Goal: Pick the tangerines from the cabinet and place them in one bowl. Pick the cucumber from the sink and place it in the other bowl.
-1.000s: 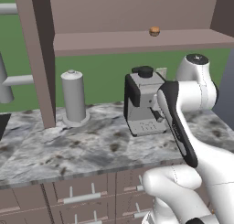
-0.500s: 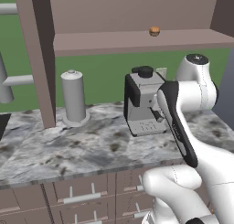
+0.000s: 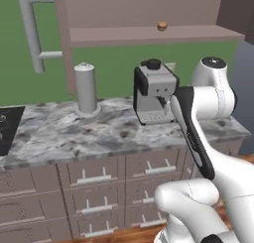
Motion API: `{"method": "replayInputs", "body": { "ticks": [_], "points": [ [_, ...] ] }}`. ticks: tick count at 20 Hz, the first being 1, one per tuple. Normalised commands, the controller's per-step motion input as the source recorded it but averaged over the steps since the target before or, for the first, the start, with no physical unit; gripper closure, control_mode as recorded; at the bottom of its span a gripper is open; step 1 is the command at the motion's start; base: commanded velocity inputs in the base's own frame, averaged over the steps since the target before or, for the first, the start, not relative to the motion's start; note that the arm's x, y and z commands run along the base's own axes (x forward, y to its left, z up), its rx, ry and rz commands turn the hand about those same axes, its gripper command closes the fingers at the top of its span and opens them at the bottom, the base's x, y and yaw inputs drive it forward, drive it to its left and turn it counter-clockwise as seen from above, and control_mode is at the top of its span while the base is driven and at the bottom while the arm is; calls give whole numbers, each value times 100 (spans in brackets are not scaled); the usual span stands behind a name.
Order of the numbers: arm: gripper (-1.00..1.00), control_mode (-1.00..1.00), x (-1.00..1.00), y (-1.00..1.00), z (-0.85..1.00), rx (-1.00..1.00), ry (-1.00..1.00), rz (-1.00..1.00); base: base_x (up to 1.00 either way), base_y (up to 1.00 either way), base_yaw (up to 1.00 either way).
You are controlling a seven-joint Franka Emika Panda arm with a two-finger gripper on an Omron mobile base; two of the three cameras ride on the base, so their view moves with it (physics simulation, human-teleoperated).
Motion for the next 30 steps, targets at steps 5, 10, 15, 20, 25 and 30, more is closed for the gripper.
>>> {"method": "replayInputs", "body": {
  "ticks": [5, 10, 15, 20, 25, 30],
  "points": [
    [100, 100, 0, 0, 0, 0, 0, 0, -65, 26, 2],
    [100, 100, 0, 0, 0, 0, 0, 0, -13, 2, 27],
    [100, 100, 0, 0, 0, 0, 0, 0, -15, 0, 68],
    [100, 100, 0, 0, 0, 0, 0, 0, -33, -11, 70],
    [100, 100, 0, 0, 0, 0, 0, 0, -50, -6, 67],
    [100, 100, 0, 0, 0, 0, 0, 0, -58, 0, 65]
  ]
}}
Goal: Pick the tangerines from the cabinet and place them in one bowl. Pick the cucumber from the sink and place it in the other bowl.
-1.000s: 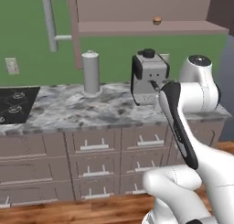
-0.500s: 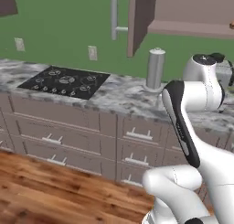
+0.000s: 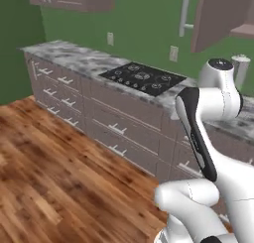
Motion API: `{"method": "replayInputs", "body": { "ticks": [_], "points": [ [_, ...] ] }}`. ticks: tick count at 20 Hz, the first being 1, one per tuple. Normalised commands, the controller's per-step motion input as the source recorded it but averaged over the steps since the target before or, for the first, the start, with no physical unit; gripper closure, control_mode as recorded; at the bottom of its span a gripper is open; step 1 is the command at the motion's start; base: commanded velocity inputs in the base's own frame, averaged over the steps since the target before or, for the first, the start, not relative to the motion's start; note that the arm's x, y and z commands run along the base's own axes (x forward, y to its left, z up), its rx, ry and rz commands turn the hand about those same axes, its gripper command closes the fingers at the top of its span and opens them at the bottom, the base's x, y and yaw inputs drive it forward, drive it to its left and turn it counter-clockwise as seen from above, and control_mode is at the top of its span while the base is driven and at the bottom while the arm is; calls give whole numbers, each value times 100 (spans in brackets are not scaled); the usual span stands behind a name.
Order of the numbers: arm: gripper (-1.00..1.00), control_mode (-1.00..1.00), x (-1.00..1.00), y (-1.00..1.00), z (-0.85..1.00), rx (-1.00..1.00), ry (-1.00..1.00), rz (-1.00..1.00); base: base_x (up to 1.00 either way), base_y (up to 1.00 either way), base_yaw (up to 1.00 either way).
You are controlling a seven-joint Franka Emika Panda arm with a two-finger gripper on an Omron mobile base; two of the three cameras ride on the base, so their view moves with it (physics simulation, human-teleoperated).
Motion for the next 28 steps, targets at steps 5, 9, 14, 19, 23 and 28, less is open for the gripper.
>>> {"method": "replayInputs", "body": {
  "ticks": [5, 9, 14, 19, 23, 28],
  "points": [
    [100, 100, 0, 0, 0, 0, 0, 0, -57, 0, 68],
    [100, 100, 0, 0, 0, 0, 0, 0, -43, 0, 72],
    [100, 100, 0, 0, 0, 0, 0, 0, -45, 0, 73],
    [100, 100, 0, 0, 0, 0, 0, 0, -40, 0, 73],
    [100, 100, 0, 0, 0, 0, 0, 0, -31, 0, 72],
    [100, 100, 0, 0, 0, 0, 0, 0, -30, 0, 72]
  ]
}}
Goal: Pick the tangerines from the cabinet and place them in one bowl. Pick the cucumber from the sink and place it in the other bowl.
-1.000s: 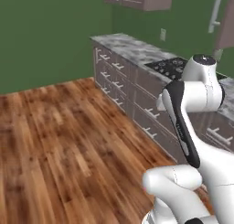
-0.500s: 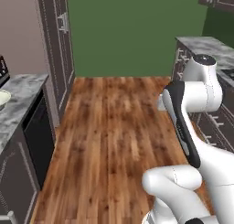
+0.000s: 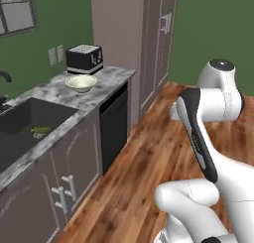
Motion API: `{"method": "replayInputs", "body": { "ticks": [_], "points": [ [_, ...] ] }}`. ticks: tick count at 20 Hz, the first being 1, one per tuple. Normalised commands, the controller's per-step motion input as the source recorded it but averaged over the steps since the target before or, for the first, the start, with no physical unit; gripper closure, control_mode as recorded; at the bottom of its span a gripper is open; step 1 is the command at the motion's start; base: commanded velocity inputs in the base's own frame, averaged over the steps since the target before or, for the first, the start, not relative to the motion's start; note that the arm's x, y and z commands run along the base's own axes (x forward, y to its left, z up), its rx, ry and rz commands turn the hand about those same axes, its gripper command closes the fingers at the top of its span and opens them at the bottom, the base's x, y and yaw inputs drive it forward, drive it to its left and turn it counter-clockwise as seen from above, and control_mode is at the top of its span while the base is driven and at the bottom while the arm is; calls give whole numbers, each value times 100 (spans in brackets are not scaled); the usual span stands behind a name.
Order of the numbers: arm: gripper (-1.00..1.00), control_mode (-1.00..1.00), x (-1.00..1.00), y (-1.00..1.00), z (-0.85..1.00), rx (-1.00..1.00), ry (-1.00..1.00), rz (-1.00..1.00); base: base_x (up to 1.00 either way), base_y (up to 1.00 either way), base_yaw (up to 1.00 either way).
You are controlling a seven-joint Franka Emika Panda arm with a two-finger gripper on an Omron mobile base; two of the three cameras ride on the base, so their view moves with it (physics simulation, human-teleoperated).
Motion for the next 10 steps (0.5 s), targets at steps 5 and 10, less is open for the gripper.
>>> {"method": "replayInputs", "body": {
  "ticks": [5, 10],
  "points": [
    [100, 100, 0, 0, 0, 0, 0, 0, -41, 3, 70],
    [100, 100, 0, 0, 0, 0, 0, 0, -33, 14, 66]
  ]
}}
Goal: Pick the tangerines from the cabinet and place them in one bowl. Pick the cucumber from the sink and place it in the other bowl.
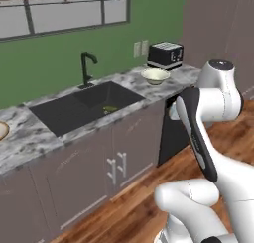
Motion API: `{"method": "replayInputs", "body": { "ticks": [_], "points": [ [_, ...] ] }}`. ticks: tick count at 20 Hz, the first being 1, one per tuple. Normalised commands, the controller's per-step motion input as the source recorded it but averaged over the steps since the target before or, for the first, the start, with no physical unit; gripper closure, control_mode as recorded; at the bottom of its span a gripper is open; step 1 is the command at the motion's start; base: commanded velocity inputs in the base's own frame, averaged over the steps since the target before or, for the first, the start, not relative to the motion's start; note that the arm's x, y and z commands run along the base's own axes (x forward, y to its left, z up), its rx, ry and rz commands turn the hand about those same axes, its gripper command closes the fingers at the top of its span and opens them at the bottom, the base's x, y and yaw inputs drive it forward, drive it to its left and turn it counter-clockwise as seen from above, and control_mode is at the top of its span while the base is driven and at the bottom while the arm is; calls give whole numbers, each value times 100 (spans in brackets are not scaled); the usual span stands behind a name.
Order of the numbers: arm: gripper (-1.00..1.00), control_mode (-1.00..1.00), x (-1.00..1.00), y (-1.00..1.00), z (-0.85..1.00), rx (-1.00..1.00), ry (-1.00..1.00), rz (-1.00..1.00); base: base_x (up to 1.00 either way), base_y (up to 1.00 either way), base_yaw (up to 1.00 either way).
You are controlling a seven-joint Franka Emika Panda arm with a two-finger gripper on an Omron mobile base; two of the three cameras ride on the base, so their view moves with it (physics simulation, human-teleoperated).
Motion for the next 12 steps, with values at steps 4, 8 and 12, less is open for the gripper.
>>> {"method": "replayInputs", "body": {
  "ticks": [4, 8, 12],
  "points": [
    [100, 100, 0, 0, 0, 0, 0, 0, -16, 14, 59],
    [100, 100, 0, 0, 0, 0, 0, 0, 12, 57, 9],
    [100, 100, 0, 0, 0, 0, 0, 0, 44, 73, 0]
  ]
}}
